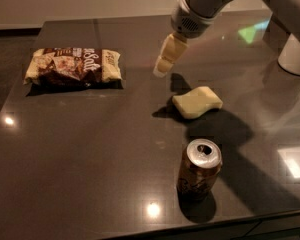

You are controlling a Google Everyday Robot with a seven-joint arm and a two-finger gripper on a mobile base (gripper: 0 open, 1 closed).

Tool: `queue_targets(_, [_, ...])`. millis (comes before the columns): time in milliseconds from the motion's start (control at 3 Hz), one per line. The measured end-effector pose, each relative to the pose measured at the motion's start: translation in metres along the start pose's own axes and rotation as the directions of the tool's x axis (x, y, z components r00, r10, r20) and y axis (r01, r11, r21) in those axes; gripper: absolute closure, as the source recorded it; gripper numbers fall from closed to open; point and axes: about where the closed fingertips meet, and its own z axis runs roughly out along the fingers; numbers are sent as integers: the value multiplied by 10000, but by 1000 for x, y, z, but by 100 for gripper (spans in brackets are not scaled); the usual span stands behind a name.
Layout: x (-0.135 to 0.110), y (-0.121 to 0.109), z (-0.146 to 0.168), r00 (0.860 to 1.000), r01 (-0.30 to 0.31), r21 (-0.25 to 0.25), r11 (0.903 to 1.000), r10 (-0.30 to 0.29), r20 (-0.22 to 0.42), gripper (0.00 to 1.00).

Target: Move brown chip bag near orange can

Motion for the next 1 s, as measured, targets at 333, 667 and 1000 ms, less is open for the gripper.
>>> queue_targets(333, [-21, 3, 22, 9992, -163, -81, 9998, 165, 354, 0])
queue_targets(667, [-45, 12, 46, 9960, -323, -138, 9994, 333, 825, 0])
queue_targets(1000, [-78, 30, 78, 9898, -344, -101, 9994, 355, 1381, 0])
